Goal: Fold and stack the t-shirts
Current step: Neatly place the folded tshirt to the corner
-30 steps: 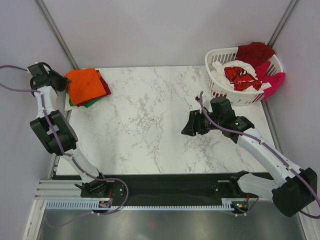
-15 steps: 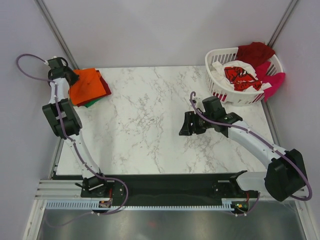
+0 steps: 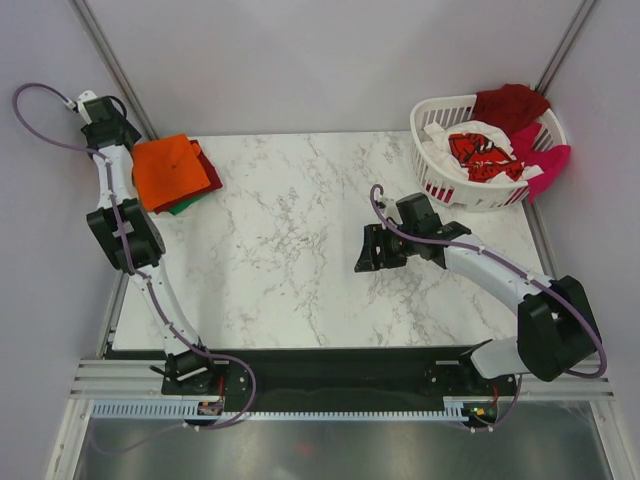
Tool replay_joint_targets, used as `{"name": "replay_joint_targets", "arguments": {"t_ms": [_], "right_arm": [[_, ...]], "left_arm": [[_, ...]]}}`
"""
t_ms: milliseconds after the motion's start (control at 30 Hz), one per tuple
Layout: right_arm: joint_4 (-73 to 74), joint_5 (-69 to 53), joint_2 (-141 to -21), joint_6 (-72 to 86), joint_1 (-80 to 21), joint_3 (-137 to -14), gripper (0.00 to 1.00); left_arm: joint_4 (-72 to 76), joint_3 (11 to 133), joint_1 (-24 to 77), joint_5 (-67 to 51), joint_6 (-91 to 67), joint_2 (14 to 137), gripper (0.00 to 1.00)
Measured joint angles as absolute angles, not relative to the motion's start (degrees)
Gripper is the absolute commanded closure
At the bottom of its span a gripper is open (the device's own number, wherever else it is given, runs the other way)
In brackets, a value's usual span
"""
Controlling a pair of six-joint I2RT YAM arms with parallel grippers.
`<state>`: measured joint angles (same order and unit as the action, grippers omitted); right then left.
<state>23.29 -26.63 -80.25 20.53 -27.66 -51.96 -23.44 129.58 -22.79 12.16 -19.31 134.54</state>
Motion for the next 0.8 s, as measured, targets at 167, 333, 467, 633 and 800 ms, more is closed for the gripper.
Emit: {"name": "replay_joint_targets", "arguments": {"t_ms": [167, 333, 467, 633, 800], "right_arm": [[23.0, -26.5, -80.4, 20.5, -27.7, -52.0, 0.34], [23.0, -25.5, -80.1, 20.6, -27.8, -52.1, 0.33], [24.6, -24.8, -77.2, 20.6, -28.2, -53.1, 0.30], [25.6, -24.4, -69.7, 20.6, -28.8, -55.3, 0.25], [25.3, -24.2, -61.4, 21.8, -29.3, -55.0, 0.16]], "left_arm": [[-22.7, 126.5, -22.1, 12.1, -19.5, 133.1, 0.26], [-24.0, 112.0, -18.7, 12.8, -20.9, 124.5, 0.22], [-25.1, 102.2, -14.4, 13.2, -21.6, 113.0, 0.21], [-23.2, 93.5, -8.6, 12.8, -21.1, 92.9, 0.19], [-18.0, 81.8, -6.8, 6.5, -21.0, 70.3, 0.19]]}}
